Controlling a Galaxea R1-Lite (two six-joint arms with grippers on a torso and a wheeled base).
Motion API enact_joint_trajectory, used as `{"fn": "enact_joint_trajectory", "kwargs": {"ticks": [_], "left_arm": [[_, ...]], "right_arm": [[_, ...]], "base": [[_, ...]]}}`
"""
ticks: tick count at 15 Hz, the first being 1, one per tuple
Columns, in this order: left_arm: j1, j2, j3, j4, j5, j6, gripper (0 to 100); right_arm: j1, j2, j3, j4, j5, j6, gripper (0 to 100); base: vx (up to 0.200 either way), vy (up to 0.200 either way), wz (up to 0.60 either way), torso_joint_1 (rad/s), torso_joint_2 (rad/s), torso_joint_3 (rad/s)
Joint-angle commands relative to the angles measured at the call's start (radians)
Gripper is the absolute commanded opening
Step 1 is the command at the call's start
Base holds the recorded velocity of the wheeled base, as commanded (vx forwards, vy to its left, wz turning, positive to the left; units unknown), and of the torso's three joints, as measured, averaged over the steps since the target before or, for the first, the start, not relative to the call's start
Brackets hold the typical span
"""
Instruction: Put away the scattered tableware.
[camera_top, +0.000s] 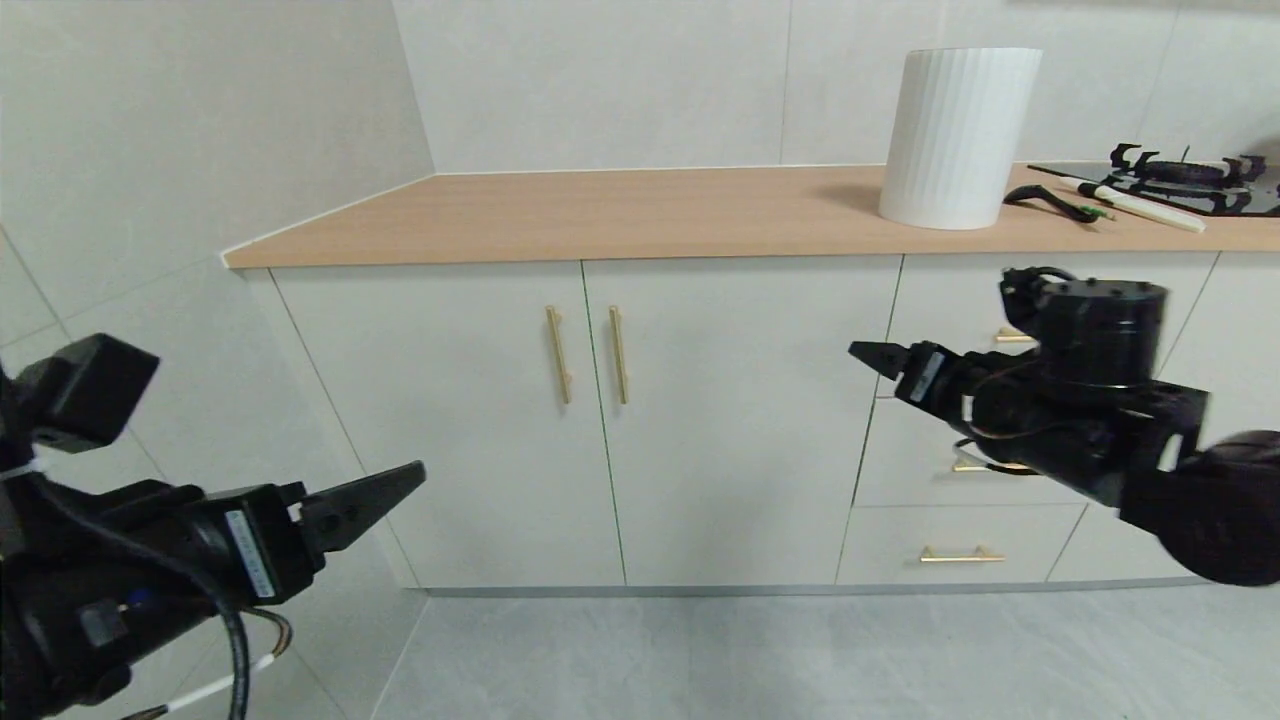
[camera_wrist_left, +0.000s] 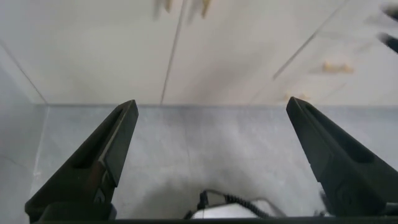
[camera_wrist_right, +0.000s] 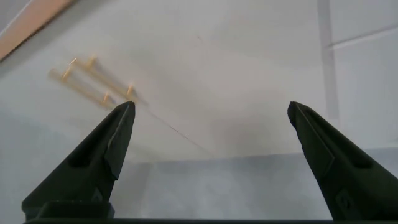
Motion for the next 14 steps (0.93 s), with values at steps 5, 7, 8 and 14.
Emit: {"fn": "enact_joint_trajectory", "kwargs": {"ticks": [5, 7, 8, 14], "left_arm": [[0.165, -0.65, 0.063, 0.31, 0.022, 0.079, 100], [0.209, -0.815, 0.078, 0.385, 0.022, 0.18, 100], [0.218, -0.873, 0.08, 0.416, 0.022, 0.211, 100], [0.324, -1.018, 0.088, 0.49, 0.172, 0.212, 100]], "right_arm": [[-0.078, -1.001, 0.586, 0.084, -0.029, -0.415, 100], [-0.143, -1.232, 0.609, 0.26, -0.027, -0.505, 100], [-0.181, -1.319, 0.606, 0.345, -0.024, -0.513, 100], [-0.408, -1.725, 0.611, 0.668, -0.003, -0.596, 100]], "base": [[0.0, 0.0, 0.0, 0.0, 0.0, 0.0], [0.0, 0.0, 0.0, 0.0, 0.0, 0.0], [0.0, 0.0, 0.0, 0.0, 0.0, 0.0], [0.0, 0.0, 0.0, 0.0, 0.0, 0.0]]}}
